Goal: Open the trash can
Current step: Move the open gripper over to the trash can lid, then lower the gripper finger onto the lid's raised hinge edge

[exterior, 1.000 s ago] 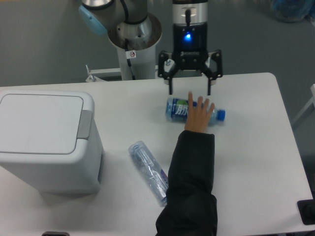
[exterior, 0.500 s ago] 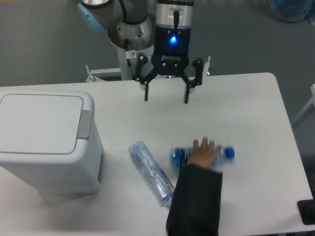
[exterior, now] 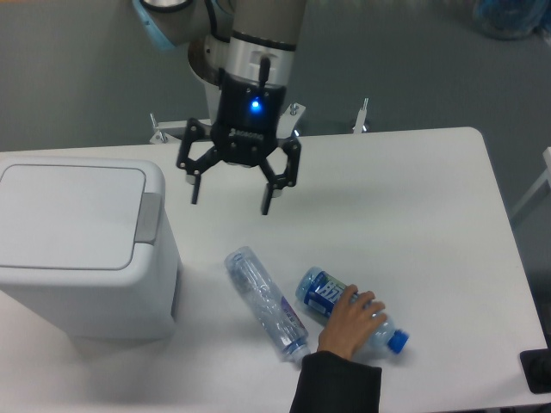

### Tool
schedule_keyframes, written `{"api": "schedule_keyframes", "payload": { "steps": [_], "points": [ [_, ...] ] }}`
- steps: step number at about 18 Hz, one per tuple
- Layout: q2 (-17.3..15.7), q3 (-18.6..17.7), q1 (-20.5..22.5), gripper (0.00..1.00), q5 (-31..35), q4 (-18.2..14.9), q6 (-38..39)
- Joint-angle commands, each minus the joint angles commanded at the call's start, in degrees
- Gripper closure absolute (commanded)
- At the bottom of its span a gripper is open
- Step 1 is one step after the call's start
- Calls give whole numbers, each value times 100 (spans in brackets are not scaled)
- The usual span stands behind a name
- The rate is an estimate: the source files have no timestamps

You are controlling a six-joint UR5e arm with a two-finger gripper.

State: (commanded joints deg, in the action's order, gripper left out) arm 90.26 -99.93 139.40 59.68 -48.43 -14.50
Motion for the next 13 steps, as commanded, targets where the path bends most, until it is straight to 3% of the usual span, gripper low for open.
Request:
{"api": "schedule_keyframes", "payload": {
  "steps": [13],
  "points": [
    [290, 0, -299, 0, 17, 123, -9]
  ]
}}
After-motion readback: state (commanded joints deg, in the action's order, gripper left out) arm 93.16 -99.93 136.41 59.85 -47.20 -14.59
